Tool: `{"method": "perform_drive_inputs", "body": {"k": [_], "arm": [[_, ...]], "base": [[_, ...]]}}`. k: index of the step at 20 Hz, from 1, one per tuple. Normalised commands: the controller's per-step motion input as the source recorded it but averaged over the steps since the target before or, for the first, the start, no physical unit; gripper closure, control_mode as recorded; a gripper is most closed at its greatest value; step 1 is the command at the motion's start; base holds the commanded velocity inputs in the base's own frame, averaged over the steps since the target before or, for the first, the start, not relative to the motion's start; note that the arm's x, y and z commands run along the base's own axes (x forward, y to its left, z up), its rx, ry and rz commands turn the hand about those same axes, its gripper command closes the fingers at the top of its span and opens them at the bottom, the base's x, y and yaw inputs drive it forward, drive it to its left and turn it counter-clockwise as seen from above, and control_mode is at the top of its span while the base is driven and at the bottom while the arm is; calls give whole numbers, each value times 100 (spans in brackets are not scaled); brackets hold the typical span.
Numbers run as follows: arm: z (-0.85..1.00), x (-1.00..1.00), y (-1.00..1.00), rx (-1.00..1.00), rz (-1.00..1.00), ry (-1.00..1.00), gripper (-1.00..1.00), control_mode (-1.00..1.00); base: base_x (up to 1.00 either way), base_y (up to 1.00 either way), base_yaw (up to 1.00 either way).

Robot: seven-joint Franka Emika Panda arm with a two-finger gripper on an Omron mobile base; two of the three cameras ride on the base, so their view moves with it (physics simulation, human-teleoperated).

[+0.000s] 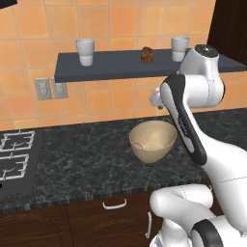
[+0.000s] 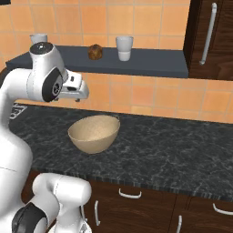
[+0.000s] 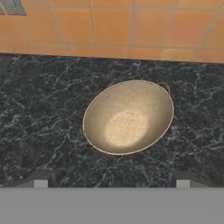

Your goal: Open the cabinet, pick up the bread from the cabinet and place it in the basket. Then move the basket to the dining counter.

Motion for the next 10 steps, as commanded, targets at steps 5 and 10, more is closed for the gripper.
{"method": "perform_drive_inputs", "body": {"k": [5,10], "arm": [[69,15,0,1,-10,-31,-100,-100],[61,19,0,0,-4,-29,-100,-100]], "base": [[0,0,0],[0,0,0]]}}
